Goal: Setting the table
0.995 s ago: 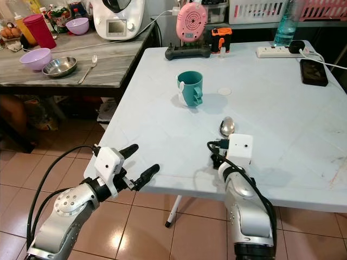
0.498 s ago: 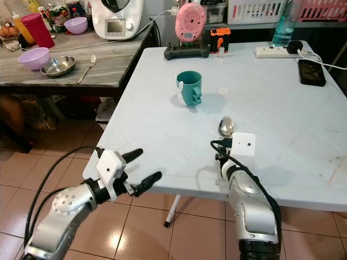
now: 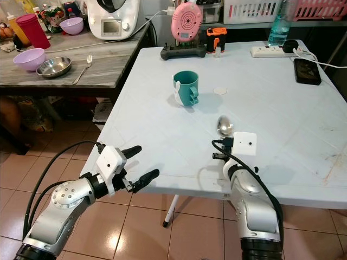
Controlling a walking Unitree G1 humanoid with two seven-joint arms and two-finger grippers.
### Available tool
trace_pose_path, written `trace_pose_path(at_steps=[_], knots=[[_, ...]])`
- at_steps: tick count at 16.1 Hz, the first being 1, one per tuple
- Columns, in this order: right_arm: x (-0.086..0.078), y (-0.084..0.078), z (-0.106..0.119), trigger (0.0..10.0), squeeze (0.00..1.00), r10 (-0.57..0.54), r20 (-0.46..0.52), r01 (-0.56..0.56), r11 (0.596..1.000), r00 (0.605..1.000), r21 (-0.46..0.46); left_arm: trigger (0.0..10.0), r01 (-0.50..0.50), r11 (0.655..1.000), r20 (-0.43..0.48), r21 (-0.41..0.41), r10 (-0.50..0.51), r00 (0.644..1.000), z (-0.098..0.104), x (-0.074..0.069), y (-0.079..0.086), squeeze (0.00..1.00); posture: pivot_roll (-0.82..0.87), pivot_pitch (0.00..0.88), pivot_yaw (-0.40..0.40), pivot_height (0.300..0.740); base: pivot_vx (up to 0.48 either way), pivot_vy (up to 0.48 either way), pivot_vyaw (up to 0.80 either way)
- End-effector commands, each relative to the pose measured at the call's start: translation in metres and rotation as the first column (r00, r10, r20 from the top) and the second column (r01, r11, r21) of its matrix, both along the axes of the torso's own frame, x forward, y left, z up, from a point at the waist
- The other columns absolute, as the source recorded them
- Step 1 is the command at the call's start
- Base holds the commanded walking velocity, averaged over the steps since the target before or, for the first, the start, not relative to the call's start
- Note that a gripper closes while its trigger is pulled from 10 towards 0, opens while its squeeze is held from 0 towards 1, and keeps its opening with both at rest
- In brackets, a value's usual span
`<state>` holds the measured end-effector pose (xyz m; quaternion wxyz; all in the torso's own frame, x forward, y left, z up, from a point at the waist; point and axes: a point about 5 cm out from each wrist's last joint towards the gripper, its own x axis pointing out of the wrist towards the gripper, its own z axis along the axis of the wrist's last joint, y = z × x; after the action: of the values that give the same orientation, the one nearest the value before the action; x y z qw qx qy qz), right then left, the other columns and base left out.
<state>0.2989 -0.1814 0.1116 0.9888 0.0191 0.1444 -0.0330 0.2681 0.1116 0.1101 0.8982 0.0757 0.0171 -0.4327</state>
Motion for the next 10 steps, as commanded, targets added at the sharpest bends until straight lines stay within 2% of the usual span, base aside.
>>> trace_pose_path(at_steps=[1, 4, 7, 8, 10], knots=[[-0.005, 0.004, -0.019, 0.0, 0.0, 0.011, -0.1, -0.009, 1.0, 0.995, 0.026, 10.0, -0.008, 1.0, -0.007, 0.025, 0.008, 1.0, -0.002, 0.001, 0.005, 0.0, -0.22, 0.09, 0.113, 0.74, 0.0, 0.0, 0.0], [-0.006, 0.004, -0.021, 0.0, 0.0, 0.01, -0.104, -0.007, 1.0, 0.995, 0.027, 10.0, -0.004, 1.0, -0.005, 0.023, 0.004, 1.0, -0.001, 0.001, 0.006, 0.0, -0.22, 0.091, 0.11, 0.74, 0.0, 0.0, 0.0], [-0.004, 0.007, -0.012, 0.0, 0.0, -0.02, -0.045, 0.023, 0.998, 0.999, 0.061, 10.0, -0.021, 1.0, 0.005, 0.013, 0.021, 1.0, 0.0, 0.001, 0.006, 0.0, -0.22, 0.091, 0.111, 0.74, 0.0, 0.0, 0.0], [-0.004, 0.009, -0.004, 0.0, 0.0, -0.027, 0.004, 0.027, 0.997, 1.0, 0.066, 10.0, -0.054, 0.999, 0.022, -0.003, 0.054, 0.998, 0.003, 0.004, 0.006, 0.0, -0.23, 0.091, 0.11, 0.74, 0.0, 0.0, 0.0], [-0.001, 0.014, 0.02, 0.0, 0.0, -0.003, 0.142, -0.002, 0.999, 0.99, 0.036, 10.0, -0.217, 0.976, 0.061, -0.031, 0.219, 0.974, 0.008, 0.017, 0.015, 0.0, -0.23, 0.091, 0.114, 0.74, 0.0, 0.0, 0.0]])
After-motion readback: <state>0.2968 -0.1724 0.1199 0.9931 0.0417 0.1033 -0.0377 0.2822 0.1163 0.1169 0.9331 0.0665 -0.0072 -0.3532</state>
